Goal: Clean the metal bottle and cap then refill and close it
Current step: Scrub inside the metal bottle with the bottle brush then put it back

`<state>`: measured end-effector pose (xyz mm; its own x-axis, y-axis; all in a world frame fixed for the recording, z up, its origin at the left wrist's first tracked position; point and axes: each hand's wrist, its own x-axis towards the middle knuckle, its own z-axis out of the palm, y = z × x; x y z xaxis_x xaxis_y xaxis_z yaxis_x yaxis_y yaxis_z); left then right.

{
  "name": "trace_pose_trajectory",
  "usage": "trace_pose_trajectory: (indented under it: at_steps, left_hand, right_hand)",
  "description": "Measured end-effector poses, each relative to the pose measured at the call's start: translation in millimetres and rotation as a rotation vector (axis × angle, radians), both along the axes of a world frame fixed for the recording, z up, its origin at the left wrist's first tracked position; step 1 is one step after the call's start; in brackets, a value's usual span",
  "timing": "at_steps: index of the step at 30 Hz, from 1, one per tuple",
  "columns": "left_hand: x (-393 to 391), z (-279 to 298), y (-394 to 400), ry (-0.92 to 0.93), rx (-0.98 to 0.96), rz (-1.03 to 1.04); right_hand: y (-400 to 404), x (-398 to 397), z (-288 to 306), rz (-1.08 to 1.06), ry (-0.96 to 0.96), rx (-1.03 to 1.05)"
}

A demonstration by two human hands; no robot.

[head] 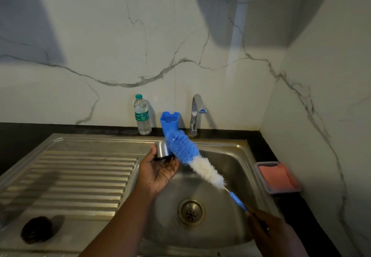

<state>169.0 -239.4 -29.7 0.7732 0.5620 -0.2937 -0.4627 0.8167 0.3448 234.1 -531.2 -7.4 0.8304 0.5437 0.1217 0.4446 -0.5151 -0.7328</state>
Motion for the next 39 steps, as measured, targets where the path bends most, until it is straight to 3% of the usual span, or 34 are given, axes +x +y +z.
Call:
trace_pose_trajectory:
  at_steps: [2,6,12,15,17,19,20,25,28,30,32,34,35,36,39]
  left_hand:
    - [-4,1,1,-0.004,0.062,-0.052]
    - [-8,-2,10,0.057,0.211,-0.096]
    - [-2,-7,21,0.096,0.248,-0.106]
    - [0,-9,26,0.067,0.229,-0.113]
    - [0,-9,29,0.045,0.226,-0.125]
    - [-1,-11,32,0.067,0.231,-0.137]
    - [-1,-12,33,0.078,0.23,-0.139]
    - [-3,-17,42,0.025,0.191,-0.17]
    - [-2,-19,44,0.041,0.144,-0.184]
    - [1,-17,42,0.093,0.102,-0.171]
    - [6,-13,38,0.104,0.077,-0.156]
    - [8,-13,36,0.146,0.085,-0.167]
    - [10,-15,36,0.189,0.112,-0.176]
    - [11,-16,36,0.229,0.144,-0.189]
    - [14,-21,39,0.286,0.175,-0.188]
  right_hand:
    - [-1,9,2,-0.034,0.03,0.028]
    - [-8,18,10,0.037,-0.098,0.034]
    - [5,21,15,-0.008,-0.275,0.053]
    - [9,25,24,-0.008,-0.123,0.076]
    - [12,40,-9,-0.017,-0.335,-0.04]
    - [1,55,-41,-0.101,-0.185,-0.182]
    - [5,56,-51,-0.17,-0.204,-0.106]
    - [35,17,6,-0.009,-0.278,0.029]
    - [36,27,-10,0.021,-0.173,0.049]
    - [30,28,-5,0.016,-0.179,-0.091]
    - [28,29,3,0.115,-0.138,-0.017]
    - [41,35,6,0.157,-0.267,-0.145]
    - [39,34,7,0.103,-0.197,-0.147]
    - [39,40,5,0.202,-0.189,-0.183]
    - [40,36,13,0.222,-0.246,-0.212]
